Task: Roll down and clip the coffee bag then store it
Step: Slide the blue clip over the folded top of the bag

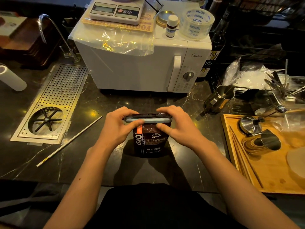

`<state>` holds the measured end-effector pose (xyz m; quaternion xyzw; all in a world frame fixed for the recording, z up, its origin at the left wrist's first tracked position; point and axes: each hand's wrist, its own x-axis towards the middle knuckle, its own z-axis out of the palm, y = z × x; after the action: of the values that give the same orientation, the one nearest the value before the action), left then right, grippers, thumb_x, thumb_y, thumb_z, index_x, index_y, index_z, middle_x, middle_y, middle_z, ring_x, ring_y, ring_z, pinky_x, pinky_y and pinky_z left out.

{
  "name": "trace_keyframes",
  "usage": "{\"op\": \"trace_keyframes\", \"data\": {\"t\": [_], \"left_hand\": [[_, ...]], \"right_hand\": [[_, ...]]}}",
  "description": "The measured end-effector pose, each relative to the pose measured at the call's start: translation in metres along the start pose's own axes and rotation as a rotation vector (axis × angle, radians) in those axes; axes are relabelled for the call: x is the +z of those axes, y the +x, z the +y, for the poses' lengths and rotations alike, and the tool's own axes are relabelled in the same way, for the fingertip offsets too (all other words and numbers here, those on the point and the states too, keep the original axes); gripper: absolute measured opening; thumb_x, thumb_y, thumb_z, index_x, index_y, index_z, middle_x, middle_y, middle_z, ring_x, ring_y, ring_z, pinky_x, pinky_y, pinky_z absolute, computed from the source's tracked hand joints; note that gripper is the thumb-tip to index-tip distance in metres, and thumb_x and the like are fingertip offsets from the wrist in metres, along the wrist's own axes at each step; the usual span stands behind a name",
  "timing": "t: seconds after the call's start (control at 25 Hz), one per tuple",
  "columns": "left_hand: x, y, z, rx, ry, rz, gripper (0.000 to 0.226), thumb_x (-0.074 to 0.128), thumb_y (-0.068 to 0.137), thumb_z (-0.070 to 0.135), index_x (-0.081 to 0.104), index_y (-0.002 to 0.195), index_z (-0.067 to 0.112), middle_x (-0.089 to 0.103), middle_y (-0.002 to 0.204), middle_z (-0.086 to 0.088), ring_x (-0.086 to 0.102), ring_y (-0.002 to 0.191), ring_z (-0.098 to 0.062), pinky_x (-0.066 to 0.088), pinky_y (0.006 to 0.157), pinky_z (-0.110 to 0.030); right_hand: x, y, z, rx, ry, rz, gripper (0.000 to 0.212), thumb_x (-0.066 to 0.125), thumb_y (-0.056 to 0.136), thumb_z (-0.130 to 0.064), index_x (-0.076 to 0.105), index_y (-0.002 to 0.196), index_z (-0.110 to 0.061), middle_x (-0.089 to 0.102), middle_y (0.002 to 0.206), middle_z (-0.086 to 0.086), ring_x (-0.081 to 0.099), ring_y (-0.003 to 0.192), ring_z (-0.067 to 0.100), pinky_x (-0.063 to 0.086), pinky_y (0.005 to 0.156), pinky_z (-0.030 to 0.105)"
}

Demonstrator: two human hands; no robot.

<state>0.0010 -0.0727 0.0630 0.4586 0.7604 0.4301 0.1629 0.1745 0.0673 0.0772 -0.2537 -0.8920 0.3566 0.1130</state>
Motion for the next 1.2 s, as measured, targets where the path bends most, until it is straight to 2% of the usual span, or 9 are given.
{"op": "trace_keyframes", "data": {"t": [0.08,0.2,0.36,0.48,0.6,0.76,0.96,1.08,1.2], "left_hand": [[-0.003,0.003,0.003,0.070,0.111,-0.036,0.025,0.077,0.078,0.029,0.074,0.099,0.015,0.068,0.086,0.001,0.060,0.080,-0.014,0.046,0.071,-0.024],[-0.011,0.013,0.008,0.165,0.345,-0.128,0.028,0.073,0.081,0.037,0.073,0.103,0.018,0.067,0.088,0.001,0.056,0.082,-0.017,0.045,0.071,-0.034],[-0.019,0.024,0.014,0.177,0.516,-0.265,0.033,0.065,0.086,0.045,0.068,0.108,0.022,0.065,0.092,0.000,0.061,0.085,-0.021,0.053,0.073,-0.042],[-0.019,0.026,0.017,0.176,0.534,-0.283,0.035,0.064,0.085,0.048,0.069,0.109,0.023,0.067,0.092,0.000,0.063,0.084,-0.022,0.054,0.072,-0.044],[-0.020,0.026,0.017,0.173,0.533,-0.281,0.034,0.064,0.083,0.050,0.069,0.105,0.023,0.067,0.089,0.001,0.062,0.082,-0.022,0.054,0.071,-0.043],[-0.020,0.023,0.013,0.148,0.486,-0.275,0.033,0.068,0.082,0.046,0.069,0.107,0.024,0.067,0.094,0.004,0.063,0.086,-0.019,0.055,0.075,-0.042],[-0.016,0.022,0.008,0.105,0.369,-0.242,0.030,0.075,0.078,0.039,0.071,0.103,0.022,0.068,0.093,0.002,0.064,0.087,-0.019,0.054,0.077,-0.042],[-0.015,0.022,0.003,0.015,0.247,-0.200,0.031,0.080,0.074,0.034,0.074,0.102,0.020,0.071,0.092,0.000,0.065,0.086,-0.018,0.053,0.077,-0.035],[-0.010,0.012,-0.001,-0.127,0.003,-0.098,0.032,0.083,0.071,0.028,0.074,0.100,0.019,0.072,0.089,0.003,0.066,0.085,-0.012,0.050,0.072,-0.020]], "right_hand": [[-0.003,0.013,-0.019,-0.102,-0.211,-0.102,0.039,0.066,0.087,-0.036,0.058,0.124,-0.024,0.062,0.116,-0.003,0.055,0.109,0.017,0.046,0.090,0.036],[-0.005,0.031,-0.042,-0.178,-0.463,-0.177,0.031,0.059,0.090,-0.039,0.058,0.118,-0.025,0.062,0.112,-0.002,0.059,0.106,0.021,0.048,0.079,0.039],[-0.004,0.044,-0.057,-0.190,-0.557,-0.270,0.031,0.058,0.092,-0.035,0.058,0.119,-0.019,0.062,0.113,0.004,0.060,0.106,0.026,0.049,0.077,0.041],[0.001,0.044,-0.058,-0.139,-0.521,-0.218,0.029,0.063,0.089,-0.032,0.061,0.115,-0.018,0.066,0.107,0.006,0.062,0.100,0.030,0.051,0.074,0.041],[0.003,0.041,-0.056,-0.120,-0.492,-0.195,0.026,0.065,0.086,-0.030,0.063,0.109,-0.018,0.066,0.102,0.005,0.062,0.098,0.030,0.045,0.069,0.037],[-0.009,0.034,-0.044,-0.033,-0.380,-0.228,0.029,0.066,0.086,-0.036,0.064,0.111,-0.021,0.066,0.106,0.003,0.061,0.101,0.026,0.051,0.079,0.041],[-0.003,0.024,-0.032,-0.011,-0.299,-0.119,0.025,0.069,0.085,-0.031,0.067,0.107,-0.019,0.066,0.100,0.002,0.062,0.095,0.023,0.050,0.080,0.037],[-0.010,0.021,-0.016,0.002,-0.197,-0.111,0.030,0.071,0.085,-0.027,0.068,0.113,-0.017,0.068,0.104,0.001,0.061,0.098,0.017,0.048,0.085,0.031],[-0.012,0.010,-0.004,0.120,-0.002,0.042,0.028,0.077,0.080,-0.020,0.073,0.107,-0.018,0.073,0.099,-0.002,0.064,0.090,0.009,0.052,0.082,0.022]]}}
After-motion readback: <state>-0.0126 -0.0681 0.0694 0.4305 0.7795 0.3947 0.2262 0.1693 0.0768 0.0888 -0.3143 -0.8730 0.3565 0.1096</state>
